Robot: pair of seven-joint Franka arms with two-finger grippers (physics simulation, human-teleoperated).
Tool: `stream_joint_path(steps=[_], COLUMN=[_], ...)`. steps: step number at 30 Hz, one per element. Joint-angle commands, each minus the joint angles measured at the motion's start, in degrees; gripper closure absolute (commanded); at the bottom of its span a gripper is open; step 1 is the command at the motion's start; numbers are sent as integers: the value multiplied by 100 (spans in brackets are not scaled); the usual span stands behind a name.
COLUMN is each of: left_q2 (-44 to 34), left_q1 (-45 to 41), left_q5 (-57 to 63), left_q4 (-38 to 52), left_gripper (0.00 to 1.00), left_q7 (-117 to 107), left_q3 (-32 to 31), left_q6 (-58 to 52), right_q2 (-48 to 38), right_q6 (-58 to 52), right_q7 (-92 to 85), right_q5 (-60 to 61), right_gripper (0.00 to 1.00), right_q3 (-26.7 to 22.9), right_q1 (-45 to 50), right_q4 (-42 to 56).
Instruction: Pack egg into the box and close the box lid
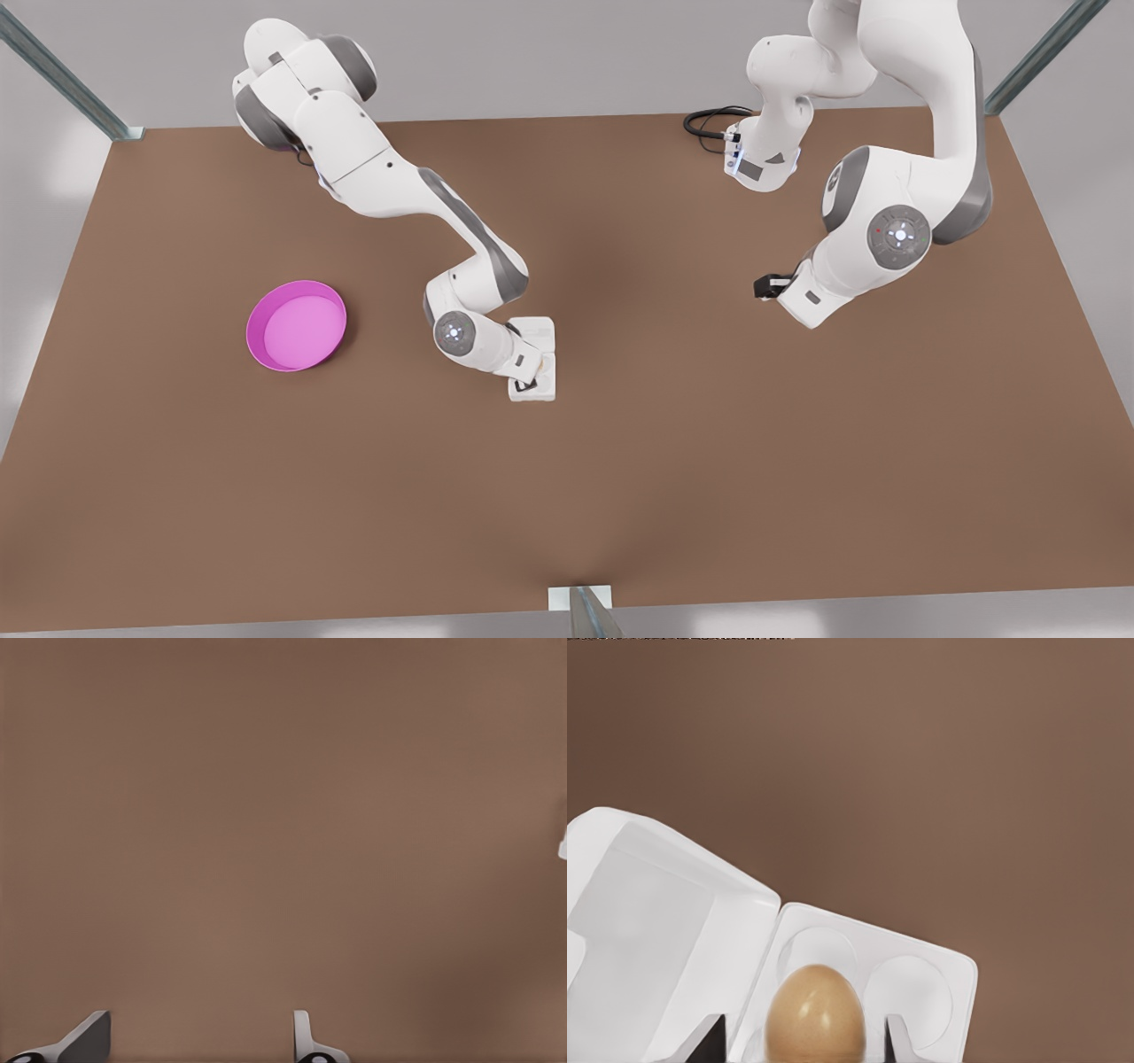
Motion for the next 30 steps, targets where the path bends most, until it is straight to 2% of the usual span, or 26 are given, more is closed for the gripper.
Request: stream_joint_path(steps=[1, 10, 15, 18, 19, 21, 22, 23, 24, 25, 27, 30], left_q2=[-2, -11, 288, 455, 587, 1008, 1360, 1772, 2133, 2423, 2810, 2916], left_q1=[-9, -211, -457, -475, -484, -553, -870, -1221, -1538, -1802, -2100, -2294], left_q5=[4, -14, -84, -75, -49, -40, -49, -66, -58, -49, -49, -23], left_q4=[2, -129, -235, -244, -235, -16, 424, 942, 1399, 1716, 2199, 2305], left_gripper=[0, 0, 0, 0, 0, 0, 12, 46, 53, 52, 53, 55], left_q7=[1, -25, -17, -17, -8, -165, -569, -1123, -1476, -1493, -1809, -1880], left_q3=[13, 22, -48, -347, -479, -1023, -1050, -1050, -1050, -1041, -1041, -1033], left_q6=[19, 115, 608, 573, 643, 1109, 1118, 1109, 1100, 1091, 1074, 1048], right_q2=[-5, -5, -31, -31, -31, -101, -137, -181, -216, -216, -233, -1085], right_q6=[-25, -121, -376, -605, -693, -1245, -1694, -2019, -2143, -2152, -2458, -4146], right_q7=[287, 226, 15, -205, -231, -21, 410, 1086, 1781, 2220, 2948, 5621], right_q5=[41, 59, 6, -3, -3, 32, -12, -538, -1303, -1471, -1418, -1339], right_gripper=[13, 11, 11, 11, 11, 11, 11, 9, 8, 3, 0, 0], right_q3=[1, -61, -61, -78, -122, -762, -1290, -1704, -2046, -2512, -2952, -2952], right_q1=[3, -84, -673, -1130, -1306, -1324, -1289, -1262, -1280, -1306, -1341, -1341], right_q4=[5, 120, 163, 295, 357, 620, 831, 1174, 1508, 1552, 1771, 2088])
